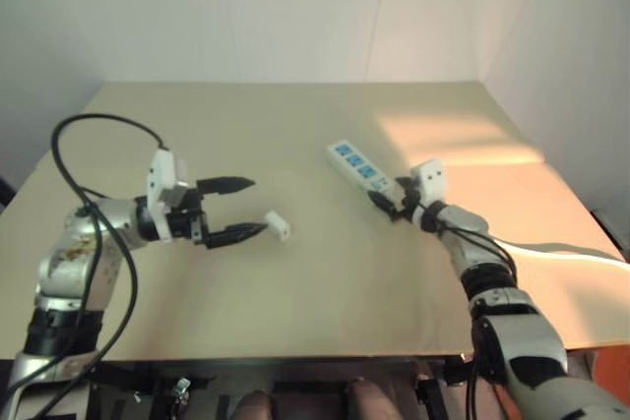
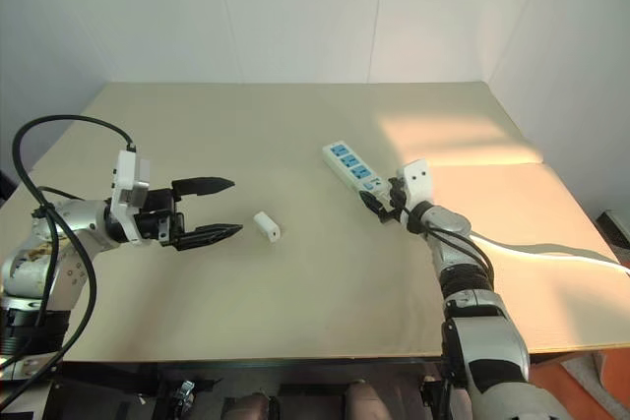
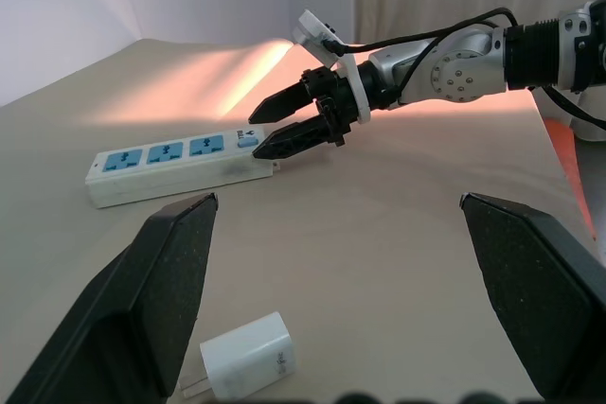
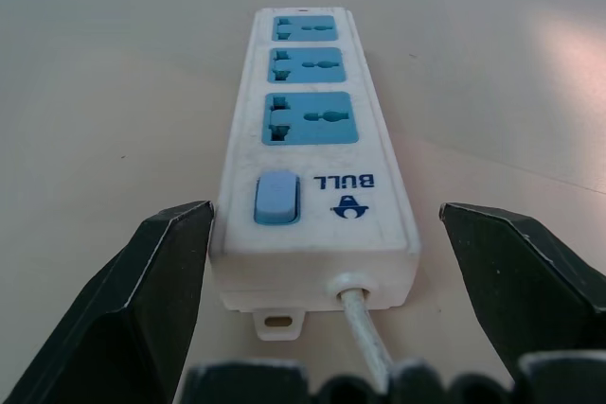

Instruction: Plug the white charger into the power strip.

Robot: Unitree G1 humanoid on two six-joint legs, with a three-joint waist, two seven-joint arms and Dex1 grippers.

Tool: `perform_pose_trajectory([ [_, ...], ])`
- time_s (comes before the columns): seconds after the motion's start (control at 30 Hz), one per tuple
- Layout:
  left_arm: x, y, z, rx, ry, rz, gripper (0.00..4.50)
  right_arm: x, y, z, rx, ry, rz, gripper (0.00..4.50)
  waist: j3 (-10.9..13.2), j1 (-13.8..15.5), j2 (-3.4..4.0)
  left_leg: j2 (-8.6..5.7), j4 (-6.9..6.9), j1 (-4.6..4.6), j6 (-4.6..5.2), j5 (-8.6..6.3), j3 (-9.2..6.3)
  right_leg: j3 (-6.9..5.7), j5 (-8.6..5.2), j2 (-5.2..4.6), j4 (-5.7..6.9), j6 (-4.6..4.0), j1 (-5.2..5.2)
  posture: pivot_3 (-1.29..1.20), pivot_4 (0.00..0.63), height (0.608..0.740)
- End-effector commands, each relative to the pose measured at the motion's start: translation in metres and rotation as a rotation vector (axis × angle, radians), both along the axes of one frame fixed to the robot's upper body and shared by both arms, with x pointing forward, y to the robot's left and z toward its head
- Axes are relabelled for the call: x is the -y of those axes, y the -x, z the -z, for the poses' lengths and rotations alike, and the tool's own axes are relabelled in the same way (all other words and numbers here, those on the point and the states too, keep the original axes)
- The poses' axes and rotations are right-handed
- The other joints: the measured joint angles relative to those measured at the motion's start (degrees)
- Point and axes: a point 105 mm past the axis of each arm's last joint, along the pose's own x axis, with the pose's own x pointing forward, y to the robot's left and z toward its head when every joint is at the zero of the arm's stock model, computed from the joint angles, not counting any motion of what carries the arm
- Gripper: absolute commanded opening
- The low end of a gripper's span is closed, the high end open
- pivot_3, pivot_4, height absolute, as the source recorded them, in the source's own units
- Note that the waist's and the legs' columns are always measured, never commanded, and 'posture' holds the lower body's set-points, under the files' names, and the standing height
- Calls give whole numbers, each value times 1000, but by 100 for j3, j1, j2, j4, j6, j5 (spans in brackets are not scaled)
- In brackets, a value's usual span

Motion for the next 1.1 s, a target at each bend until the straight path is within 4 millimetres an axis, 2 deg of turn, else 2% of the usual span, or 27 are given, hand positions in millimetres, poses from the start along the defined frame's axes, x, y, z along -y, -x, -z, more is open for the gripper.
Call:
perform_pose_trajectory([
  [0.03,2,6,-5,44,-12,17,4478,-5,-4,-12,31,-18,-23,4500,0,-2,0,0,-1,0,0,0,0,0,0,0,0,0,0,0,150,740],
  [0.27,5,5,-5,51,-17,17,4478,-12,-7,-8,-14,-71,-43,4500,0,-5,1,0,-1,1,0,0,-2,0,0,1,0,0,0,0,150,740],
  [0.43,5,4,-4,56,-18,11,4500,-11,-8,-9,10,-58,-19,3394,0,-13,1,1,-2,1,0,0,-2,-1,0,1,0,0,0,0,150,740],
  [0.57,6,6,-4,54,-15,19,4500,-6,-2,-6,29,-34,-38,3395,0,-12,1,0,-2,4,0,0,-2,0,0,1,2,-1,1,0,150,740],
  [0.7,7,7,1,39,-18,26,4500,9,17,3,61,8,-79,3395,0,22,1,-1,-4,1,0,0,-3,-1,0,-1,0,0,1,0,150,740],
  [0.83,10,6,2,33,-18,41,4500,29,56,3,98,72,-128,3395,0,101,2,-6,-1,-3,0,0,-7,-4,0,-10,-2,1,4,0,150,740],
  [0.97,12,4,2,23,-27,70,4500,42,91,1,63,91,-123,3395,0,149,2,-7,3,0,0,0,-4,-4,-1,-10,-1,2,7,0,150,740],
  [1.03,13,3,4,19,-37,85,4500,43,99,1,46,98,-109,3395,0,131,2,-6,4,10,0,0,0,-2,-2,-5,0,3,14,0,150,740],
  [1.1,14,2,3,19,-31,92,4500,42,102,1,-17,25,-104,3395,0,77,2,-1,3,19,0,0,7,3,-2,2,1,3,18,0,150,740],
])
